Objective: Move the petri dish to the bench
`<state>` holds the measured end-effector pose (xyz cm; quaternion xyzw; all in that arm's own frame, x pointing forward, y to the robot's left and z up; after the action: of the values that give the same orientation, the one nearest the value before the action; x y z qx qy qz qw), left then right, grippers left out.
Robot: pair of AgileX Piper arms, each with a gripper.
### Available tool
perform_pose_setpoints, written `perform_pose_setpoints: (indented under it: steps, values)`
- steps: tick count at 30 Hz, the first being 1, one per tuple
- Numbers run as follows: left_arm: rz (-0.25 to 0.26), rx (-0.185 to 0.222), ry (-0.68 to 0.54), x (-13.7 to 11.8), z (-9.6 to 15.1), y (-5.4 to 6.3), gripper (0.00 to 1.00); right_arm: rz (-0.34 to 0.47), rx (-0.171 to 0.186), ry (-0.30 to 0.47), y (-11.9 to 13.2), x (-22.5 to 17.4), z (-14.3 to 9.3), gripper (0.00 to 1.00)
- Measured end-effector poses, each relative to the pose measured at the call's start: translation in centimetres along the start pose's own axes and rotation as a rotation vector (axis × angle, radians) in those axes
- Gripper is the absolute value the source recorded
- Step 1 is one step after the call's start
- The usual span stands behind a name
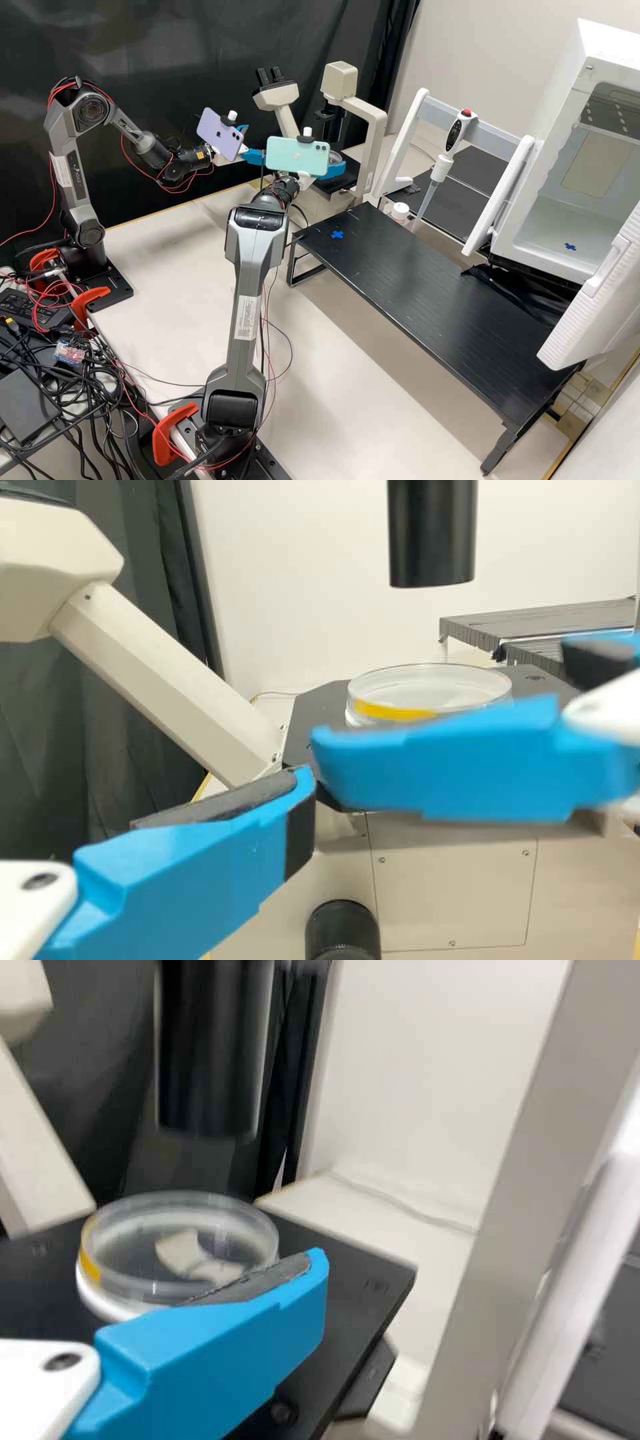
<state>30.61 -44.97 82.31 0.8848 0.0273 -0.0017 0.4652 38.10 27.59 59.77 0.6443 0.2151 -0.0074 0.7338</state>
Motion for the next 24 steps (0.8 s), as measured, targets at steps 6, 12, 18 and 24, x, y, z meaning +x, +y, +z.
perform_pose_setpoints:
  steps: [6,12,18,24]
  values:
    - [0.0,0.0,0.0,0.0,0.0,0.0,1.0,0.008,0.021,-0.022,-0.4,1.1,0.2,1.0]
    - [0.0,0.0,0.0,0.0,0.0,0.0,1.0,0.001,0.012,-0.026,-0.2,1.5,0.3,1.0]
    - [0.0,0.0,0.0,0.0,0.0,0.0,1.0,-0.023,0.017,-0.04,0.1,1.8,0.5,0.0]
    - [0.0,0.0,0.0,0.0,0.0,0.0,1.0,-0.038,0.005,-0.046,0.4,2.0,0.4,0.0]
